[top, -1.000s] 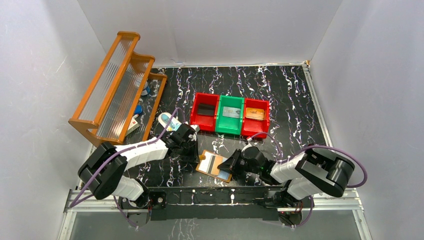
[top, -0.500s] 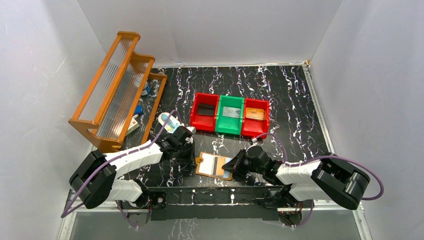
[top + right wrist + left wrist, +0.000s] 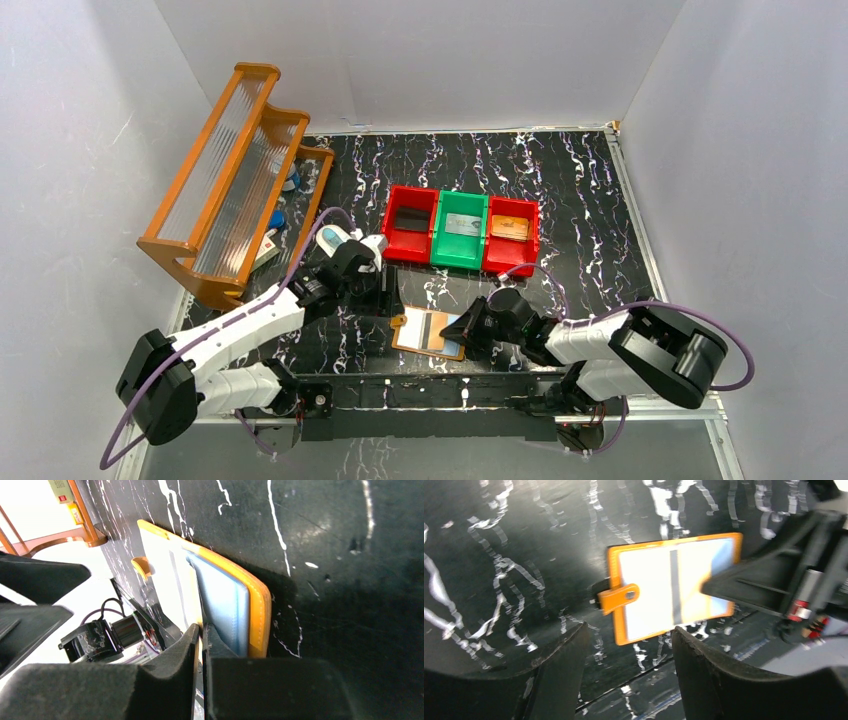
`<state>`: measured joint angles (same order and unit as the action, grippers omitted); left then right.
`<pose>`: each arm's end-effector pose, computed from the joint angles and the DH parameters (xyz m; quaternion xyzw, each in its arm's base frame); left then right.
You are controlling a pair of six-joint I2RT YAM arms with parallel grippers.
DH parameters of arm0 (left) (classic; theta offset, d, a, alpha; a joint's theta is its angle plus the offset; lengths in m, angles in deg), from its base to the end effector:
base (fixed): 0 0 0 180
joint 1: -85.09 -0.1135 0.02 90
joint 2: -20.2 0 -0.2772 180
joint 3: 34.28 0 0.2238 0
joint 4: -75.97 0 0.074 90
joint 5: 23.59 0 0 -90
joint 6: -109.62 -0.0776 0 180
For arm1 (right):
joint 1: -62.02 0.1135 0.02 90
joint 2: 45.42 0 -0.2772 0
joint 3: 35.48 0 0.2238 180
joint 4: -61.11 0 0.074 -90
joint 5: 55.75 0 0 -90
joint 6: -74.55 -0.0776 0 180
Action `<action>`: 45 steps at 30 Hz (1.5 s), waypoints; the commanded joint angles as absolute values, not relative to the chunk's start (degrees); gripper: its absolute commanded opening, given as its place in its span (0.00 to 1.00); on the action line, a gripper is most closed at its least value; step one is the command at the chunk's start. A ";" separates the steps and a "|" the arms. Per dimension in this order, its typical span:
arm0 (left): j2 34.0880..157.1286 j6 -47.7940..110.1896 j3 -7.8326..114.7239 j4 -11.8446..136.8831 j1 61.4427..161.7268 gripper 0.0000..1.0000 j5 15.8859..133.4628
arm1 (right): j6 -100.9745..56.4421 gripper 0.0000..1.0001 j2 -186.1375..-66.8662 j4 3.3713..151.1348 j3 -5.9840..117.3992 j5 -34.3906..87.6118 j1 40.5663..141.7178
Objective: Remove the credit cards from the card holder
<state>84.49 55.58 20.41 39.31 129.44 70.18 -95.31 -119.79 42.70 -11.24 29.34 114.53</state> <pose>0.1574 -0.1610 0.2165 0.0801 0.9241 -0.2634 0.2649 0.1271 0.1766 0.1291 0.1860 0.8528 0.4602 0.1622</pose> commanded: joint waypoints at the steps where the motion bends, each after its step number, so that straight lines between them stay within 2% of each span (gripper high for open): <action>1: 85.81 52.23 23.89 45.80 129.70 0.60 83.00 | -93.16 0.13 -122.82 47.45 -10.17 30.52 114.22; 4: 90.97 51.08 25.85 48.48 131.24 0.59 89.59 | -93.26 0.13 -123.53 47.47 -9.91 30.56 114.22; 13: 103.52 51.43 25.50 51.75 135.02 0.50 87.75 | -93.32 0.13 -124.28 47.01 -10.08 30.63 114.14; 30: 106.98 54.13 22.32 57.46 136.14 0.47 86.93 | -93.83 0.15 -127.50 42.47 -10.42 28.53 113.89; 38: 109.58 55.82 20.65 52.62 136.22 0.35 79.01 | -93.85 0.17 -126.00 42.96 -11.10 28.66 113.56; 45: 111.52 56.40 20.16 51.35 136.18 0.30 76.25 | -93.89 0.15 -123.19 43.08 -12.57 28.33 112.61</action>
